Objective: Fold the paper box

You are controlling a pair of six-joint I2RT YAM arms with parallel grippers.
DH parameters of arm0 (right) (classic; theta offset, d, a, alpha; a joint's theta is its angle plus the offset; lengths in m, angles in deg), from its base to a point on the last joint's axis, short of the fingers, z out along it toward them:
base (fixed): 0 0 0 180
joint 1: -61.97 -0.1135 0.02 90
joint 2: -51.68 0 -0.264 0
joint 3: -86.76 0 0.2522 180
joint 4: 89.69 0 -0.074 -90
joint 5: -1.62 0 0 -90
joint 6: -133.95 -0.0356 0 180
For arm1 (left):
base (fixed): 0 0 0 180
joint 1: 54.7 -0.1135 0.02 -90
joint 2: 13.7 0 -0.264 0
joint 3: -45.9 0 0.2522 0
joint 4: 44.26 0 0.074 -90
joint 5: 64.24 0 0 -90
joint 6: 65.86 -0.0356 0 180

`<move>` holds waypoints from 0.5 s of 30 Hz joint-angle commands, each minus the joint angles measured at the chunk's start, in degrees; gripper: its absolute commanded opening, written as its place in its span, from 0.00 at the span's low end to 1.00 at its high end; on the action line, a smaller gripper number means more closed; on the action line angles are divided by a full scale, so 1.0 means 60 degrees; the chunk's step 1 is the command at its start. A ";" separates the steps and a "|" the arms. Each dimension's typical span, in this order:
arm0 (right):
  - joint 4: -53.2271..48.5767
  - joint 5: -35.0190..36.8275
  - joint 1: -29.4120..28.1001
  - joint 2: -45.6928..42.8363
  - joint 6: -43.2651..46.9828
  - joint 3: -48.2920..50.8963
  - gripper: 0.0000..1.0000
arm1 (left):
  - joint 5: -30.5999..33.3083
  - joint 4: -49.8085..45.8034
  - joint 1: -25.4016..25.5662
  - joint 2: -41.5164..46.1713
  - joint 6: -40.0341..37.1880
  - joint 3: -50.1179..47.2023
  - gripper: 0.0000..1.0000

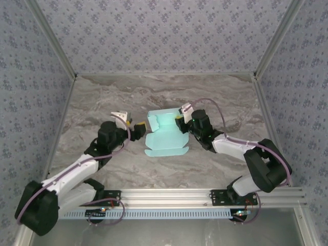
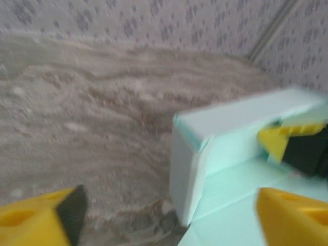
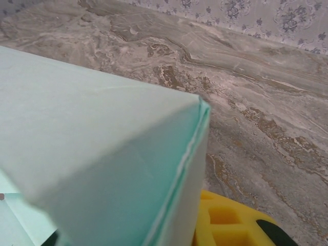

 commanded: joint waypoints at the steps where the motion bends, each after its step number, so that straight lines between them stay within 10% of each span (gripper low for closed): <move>1: 0.0010 -0.0593 0.0016 -0.0359 -0.0655 0.0137 0.20 | -0.0975 0.1662 0.0055 -0.0584 -0.0964 -0.0139 0.69; 6: -0.0053 -0.0176 -0.0212 -0.0506 -0.1474 0.0245 0.20 | -0.0955 0.1680 0.0646 -0.1591 -0.1965 0.0564 0.67; 15: -0.0359 0.1717 -0.1139 -0.0734 -0.2026 0.0170 0.20 | 0.0328 0.1532 0.1272 -0.3069 -0.2083 0.1583 0.24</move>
